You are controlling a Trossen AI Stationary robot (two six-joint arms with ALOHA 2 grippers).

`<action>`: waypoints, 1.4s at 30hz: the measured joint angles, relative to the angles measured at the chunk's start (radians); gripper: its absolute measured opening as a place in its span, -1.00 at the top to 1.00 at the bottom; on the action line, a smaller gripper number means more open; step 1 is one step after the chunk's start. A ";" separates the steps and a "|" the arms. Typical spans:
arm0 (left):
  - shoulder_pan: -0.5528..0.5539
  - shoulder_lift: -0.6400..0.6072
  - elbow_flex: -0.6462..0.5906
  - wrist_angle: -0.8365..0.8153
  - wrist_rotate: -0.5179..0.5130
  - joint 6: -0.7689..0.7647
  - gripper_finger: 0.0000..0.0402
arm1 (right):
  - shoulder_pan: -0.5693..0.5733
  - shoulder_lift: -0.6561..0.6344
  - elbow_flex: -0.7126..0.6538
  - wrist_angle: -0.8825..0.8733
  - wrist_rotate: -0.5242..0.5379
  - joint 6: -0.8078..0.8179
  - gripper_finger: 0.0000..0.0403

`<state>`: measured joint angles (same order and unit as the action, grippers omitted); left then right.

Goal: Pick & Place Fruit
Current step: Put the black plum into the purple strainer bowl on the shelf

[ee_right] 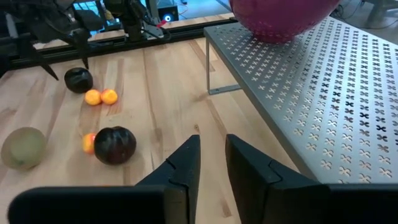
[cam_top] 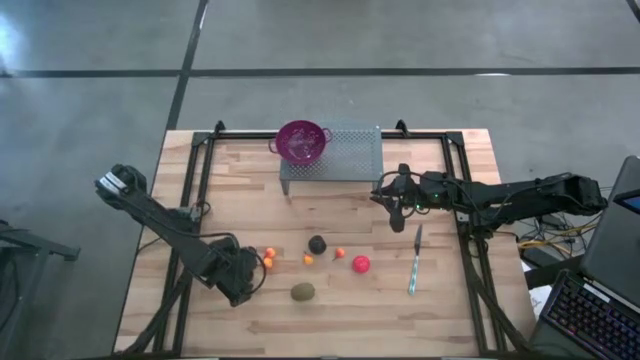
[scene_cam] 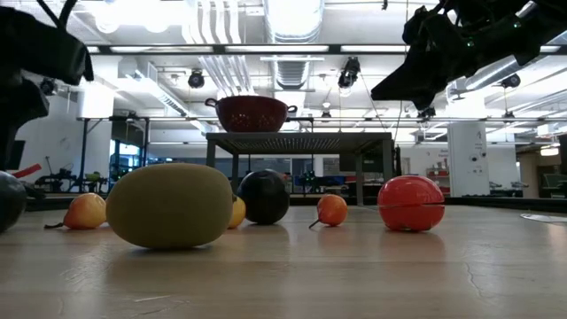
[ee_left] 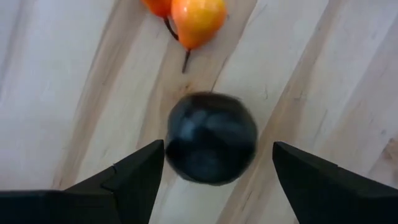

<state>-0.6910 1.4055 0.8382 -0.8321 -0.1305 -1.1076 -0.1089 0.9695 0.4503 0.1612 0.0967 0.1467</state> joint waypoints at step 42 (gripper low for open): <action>0.000 0.000 -0.158 0.189 -0.023 0.062 -0.34 | 0.000 0.000 0.000 0.000 0.000 0.011 0.68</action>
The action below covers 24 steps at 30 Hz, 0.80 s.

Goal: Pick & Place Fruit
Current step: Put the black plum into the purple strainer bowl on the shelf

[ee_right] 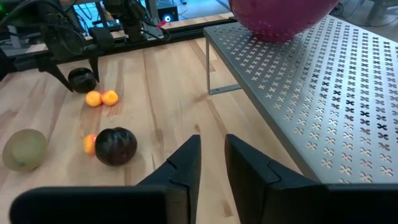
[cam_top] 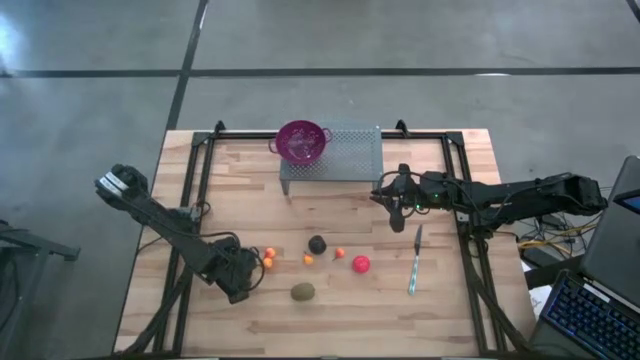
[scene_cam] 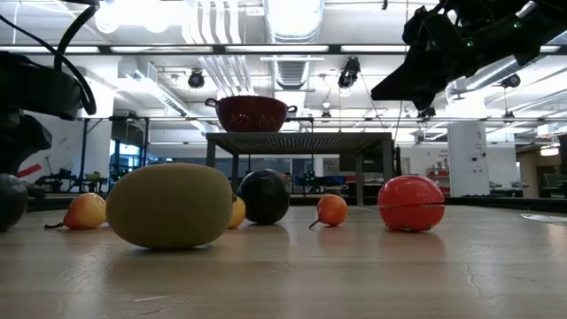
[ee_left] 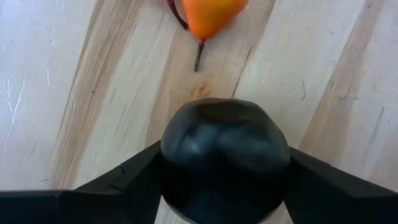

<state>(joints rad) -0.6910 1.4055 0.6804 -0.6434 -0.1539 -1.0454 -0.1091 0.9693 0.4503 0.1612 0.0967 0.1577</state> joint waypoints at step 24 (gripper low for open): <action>0.003 -0.001 0.014 -0.013 0.010 -0.021 -0.28 | 0.000 0.000 0.000 0.000 0.000 0.000 0.45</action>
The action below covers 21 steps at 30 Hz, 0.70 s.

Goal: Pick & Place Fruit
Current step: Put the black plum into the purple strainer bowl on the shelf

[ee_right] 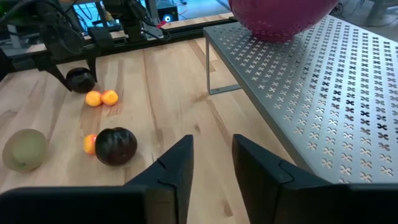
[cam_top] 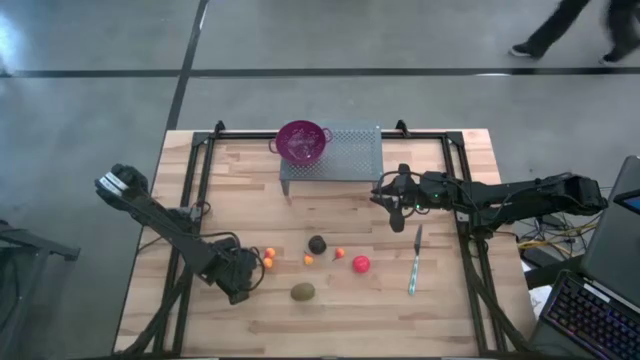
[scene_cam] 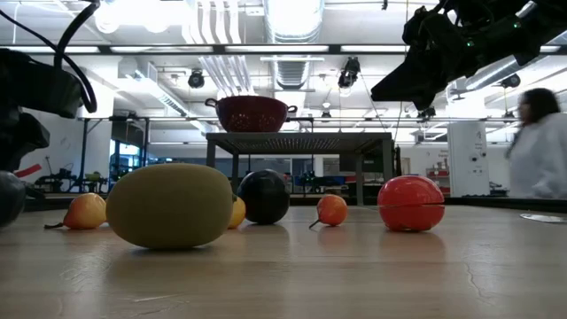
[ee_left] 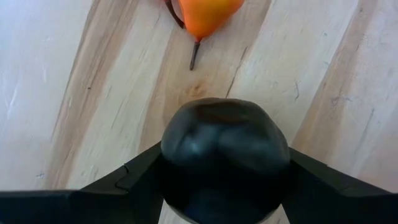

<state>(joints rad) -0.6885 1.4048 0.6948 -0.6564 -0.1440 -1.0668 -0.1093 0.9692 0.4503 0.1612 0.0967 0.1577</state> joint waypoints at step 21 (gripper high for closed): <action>0.063 -0.003 0.233 -0.157 -0.568 0.021 -0.28 | 0.000 0.000 0.000 0.000 0.000 0.008 0.37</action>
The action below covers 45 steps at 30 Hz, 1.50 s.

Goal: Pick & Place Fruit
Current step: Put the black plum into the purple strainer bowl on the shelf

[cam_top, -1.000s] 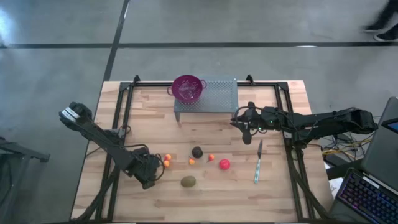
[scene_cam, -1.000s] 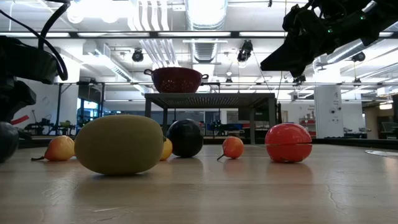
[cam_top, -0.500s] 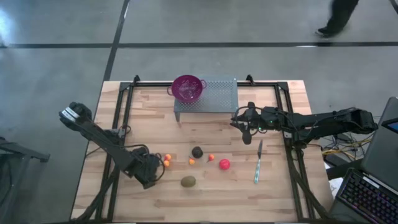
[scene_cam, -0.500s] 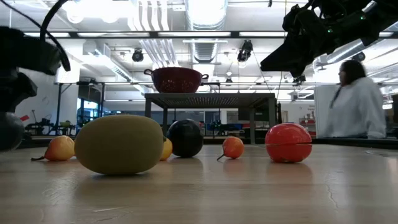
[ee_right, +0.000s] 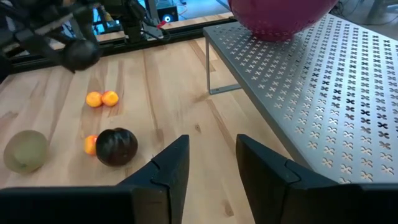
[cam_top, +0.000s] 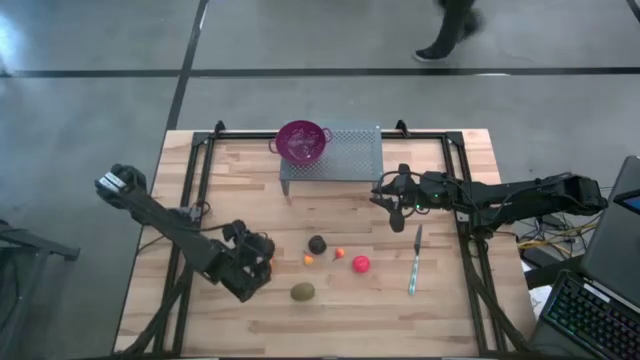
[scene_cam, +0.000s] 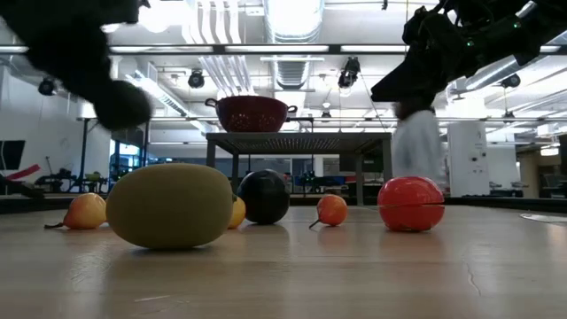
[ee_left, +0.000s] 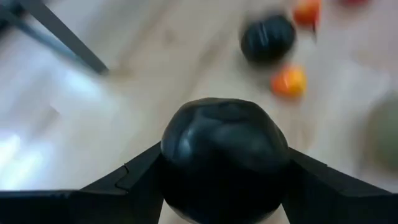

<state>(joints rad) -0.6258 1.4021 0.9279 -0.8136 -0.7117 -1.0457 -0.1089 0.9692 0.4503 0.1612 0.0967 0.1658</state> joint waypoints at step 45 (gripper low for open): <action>0.571 -0.040 0.073 0.829 -0.317 0.935 -0.28 | 0.000 0.000 -0.008 0.000 0.000 -0.013 0.41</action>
<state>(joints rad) -0.0548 1.3621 1.0004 0.0154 -1.0282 -0.1108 -0.1091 0.9691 0.4427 0.1617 0.0971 0.1530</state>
